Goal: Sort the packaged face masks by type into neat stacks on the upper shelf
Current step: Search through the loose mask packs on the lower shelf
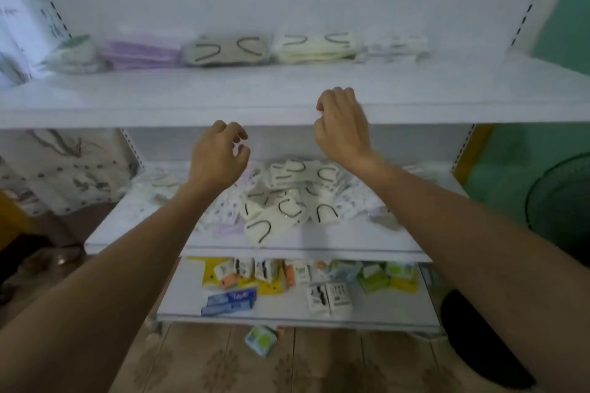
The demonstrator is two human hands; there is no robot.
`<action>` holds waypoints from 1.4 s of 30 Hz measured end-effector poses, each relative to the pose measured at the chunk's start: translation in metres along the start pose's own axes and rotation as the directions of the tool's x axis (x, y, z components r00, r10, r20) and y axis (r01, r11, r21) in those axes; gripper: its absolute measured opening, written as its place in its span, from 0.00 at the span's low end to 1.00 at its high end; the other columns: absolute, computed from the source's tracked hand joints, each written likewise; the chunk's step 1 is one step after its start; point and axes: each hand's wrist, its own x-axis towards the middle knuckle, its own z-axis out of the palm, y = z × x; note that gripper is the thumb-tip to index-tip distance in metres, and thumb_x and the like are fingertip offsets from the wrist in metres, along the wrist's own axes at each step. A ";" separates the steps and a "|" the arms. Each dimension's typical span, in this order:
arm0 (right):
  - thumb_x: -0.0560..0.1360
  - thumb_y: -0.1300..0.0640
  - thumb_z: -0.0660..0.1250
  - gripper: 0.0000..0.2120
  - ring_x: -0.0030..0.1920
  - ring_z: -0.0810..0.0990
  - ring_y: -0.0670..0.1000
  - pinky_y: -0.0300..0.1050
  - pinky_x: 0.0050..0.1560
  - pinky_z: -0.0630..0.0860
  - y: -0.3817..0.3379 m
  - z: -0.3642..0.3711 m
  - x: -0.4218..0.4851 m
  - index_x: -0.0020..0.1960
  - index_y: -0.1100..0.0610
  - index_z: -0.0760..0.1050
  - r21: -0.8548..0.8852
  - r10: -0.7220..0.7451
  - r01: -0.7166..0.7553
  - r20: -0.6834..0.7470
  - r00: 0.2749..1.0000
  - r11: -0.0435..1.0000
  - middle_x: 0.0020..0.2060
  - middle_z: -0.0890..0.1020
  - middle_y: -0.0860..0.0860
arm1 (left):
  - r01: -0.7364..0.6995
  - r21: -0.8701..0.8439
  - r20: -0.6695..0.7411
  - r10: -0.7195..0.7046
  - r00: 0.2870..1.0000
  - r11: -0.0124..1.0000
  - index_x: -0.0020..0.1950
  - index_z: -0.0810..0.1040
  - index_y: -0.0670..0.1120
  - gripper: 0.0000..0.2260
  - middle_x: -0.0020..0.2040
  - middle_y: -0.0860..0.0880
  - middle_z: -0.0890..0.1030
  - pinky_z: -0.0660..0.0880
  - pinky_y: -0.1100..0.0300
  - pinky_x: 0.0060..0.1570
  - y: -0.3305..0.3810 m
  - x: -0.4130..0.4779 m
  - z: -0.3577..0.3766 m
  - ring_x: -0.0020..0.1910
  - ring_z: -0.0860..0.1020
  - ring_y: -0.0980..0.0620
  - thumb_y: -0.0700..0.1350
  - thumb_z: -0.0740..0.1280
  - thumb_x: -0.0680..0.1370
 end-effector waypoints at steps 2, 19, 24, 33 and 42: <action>0.62 0.71 0.62 0.09 0.39 0.75 0.60 0.47 0.36 0.66 -0.001 -0.002 -0.012 0.41 0.63 0.73 -0.045 -0.073 0.072 -0.027 0.997 0.996 0.38 0.77 0.59 | 0.006 -0.004 0.081 -0.005 0.997 1.000 0.55 0.77 0.42 0.10 0.52 0.43 0.76 0.73 0.53 0.47 -0.006 -0.022 0.006 0.50 0.76 0.45 0.40 0.65 0.75; 0.77 0.60 0.59 0.14 0.56 0.75 0.60 0.48 0.50 0.72 0.043 0.110 -0.143 0.60 0.64 0.70 -0.108 0.265 -0.294 0.777 0.570 0.950 0.58 0.75 0.60 | 0.408 -0.091 0.407 -0.340 0.848 0.908 0.57 0.78 0.41 0.11 0.55 0.41 0.76 0.71 0.55 0.51 -0.057 -0.105 0.135 0.52 0.77 0.43 0.39 0.66 0.75; 0.77 0.59 0.59 0.17 0.61 0.72 0.59 0.49 0.57 0.72 0.061 0.168 -0.160 0.65 0.62 0.67 -0.111 0.257 -0.319 0.847 0.465 0.941 0.62 0.72 0.59 | 0.539 -0.101 0.488 -0.430 0.759 0.836 0.60 0.76 0.41 0.14 0.56 0.39 0.76 0.71 0.55 0.52 -0.076 -0.107 0.199 0.54 0.77 0.41 0.39 0.67 0.74; 0.77 0.60 0.59 0.13 0.72 0.58 0.58 0.48 0.68 0.64 0.095 0.248 -0.146 0.55 0.66 0.77 -0.093 0.133 -0.126 0.920 0.368 0.988 0.73 0.59 0.59 | 0.748 -0.048 0.491 -0.636 0.595 0.662 0.62 0.78 0.45 0.16 0.58 0.37 0.77 0.70 0.54 0.58 -0.115 -0.095 0.260 0.59 0.75 0.40 0.38 0.67 0.73; 0.75 0.63 0.60 0.18 0.70 0.62 0.58 0.49 0.64 0.67 0.092 0.274 -0.141 0.65 0.65 0.67 -0.124 0.136 -0.057 0.908 0.397 0.991 0.71 0.63 0.58 | 0.773 0.192 0.372 -0.774 0.512 0.604 0.68 0.71 0.53 0.23 0.73 0.39 0.53 0.60 0.46 0.66 -0.115 -0.093 0.279 0.69 0.56 0.36 0.43 0.68 0.74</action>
